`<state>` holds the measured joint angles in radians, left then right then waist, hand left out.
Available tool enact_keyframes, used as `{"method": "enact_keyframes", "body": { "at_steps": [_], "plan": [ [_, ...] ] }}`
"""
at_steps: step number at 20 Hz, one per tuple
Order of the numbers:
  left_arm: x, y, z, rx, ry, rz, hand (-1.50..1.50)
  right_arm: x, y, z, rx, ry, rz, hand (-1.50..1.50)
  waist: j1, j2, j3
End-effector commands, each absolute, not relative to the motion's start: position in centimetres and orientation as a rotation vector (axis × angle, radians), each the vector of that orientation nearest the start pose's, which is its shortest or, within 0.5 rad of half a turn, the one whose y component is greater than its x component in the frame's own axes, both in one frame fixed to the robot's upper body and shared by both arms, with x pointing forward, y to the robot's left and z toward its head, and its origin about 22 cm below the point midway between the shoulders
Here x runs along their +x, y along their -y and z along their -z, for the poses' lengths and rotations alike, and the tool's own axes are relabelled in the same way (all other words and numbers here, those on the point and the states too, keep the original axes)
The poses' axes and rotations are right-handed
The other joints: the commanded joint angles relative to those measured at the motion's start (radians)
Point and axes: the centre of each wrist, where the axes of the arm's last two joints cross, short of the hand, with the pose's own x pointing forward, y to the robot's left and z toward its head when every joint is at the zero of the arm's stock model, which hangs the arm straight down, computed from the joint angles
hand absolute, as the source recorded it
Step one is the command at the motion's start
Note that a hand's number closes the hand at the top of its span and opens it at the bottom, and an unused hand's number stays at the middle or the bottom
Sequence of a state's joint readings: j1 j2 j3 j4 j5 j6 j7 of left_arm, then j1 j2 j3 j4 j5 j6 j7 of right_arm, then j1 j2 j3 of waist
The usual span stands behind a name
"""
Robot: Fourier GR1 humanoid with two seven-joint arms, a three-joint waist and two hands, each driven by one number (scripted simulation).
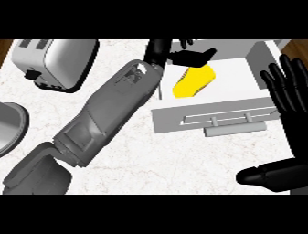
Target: Pick up the cup, place it into the drawer and close the drawer
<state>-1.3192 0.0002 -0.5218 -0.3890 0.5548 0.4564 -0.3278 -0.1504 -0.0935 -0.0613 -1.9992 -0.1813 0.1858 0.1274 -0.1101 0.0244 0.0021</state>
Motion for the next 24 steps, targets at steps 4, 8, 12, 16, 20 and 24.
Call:
{"method": "enact_keyframes", "body": {
  "at_steps": [4,8,12,16,20,24],
  "plan": [
    [43.0,-1.1,-13.6,0.040,1.897,0.368,-1.50,24.3,24.3,-14.7,0.251,2.025,-0.183,-1.50,0.007,0.001,-0.001],
    [42.3,0.0,-14.8,-0.075,1.904,0.269,-1.50,23.9,23.7,-15.3,0.286,2.021,-0.183,-1.50,-0.006,-0.002,-0.001],
    [42.2,-0.2,-14.6,-0.181,1.963,0.218,-1.50,23.8,24.8,-14.7,0.329,2.002,-0.153,-1.50,0.024,-0.007,-0.001],
    [41.8,-0.3,-14.3,-0.280,2.009,0.121,-1.50,23.9,23.7,-14.6,0.345,2.000,-0.147,-1.50,0.038,-0.008,-0.001],
    [42.1,-1.6,-15.6,-0.344,1.936,0.086,-1.50,22.5,25.3,-15.1,0.304,2.016,-0.205,1.50,0.108,-0.029,-0.002],
    [41.9,-3.1,-15.6,-0.353,1.943,0.021,-1.50,22.6,27.0,-14.4,0.248,1.965,-0.382,1.50,0.130,-0.033,-0.002]
  ]
}}
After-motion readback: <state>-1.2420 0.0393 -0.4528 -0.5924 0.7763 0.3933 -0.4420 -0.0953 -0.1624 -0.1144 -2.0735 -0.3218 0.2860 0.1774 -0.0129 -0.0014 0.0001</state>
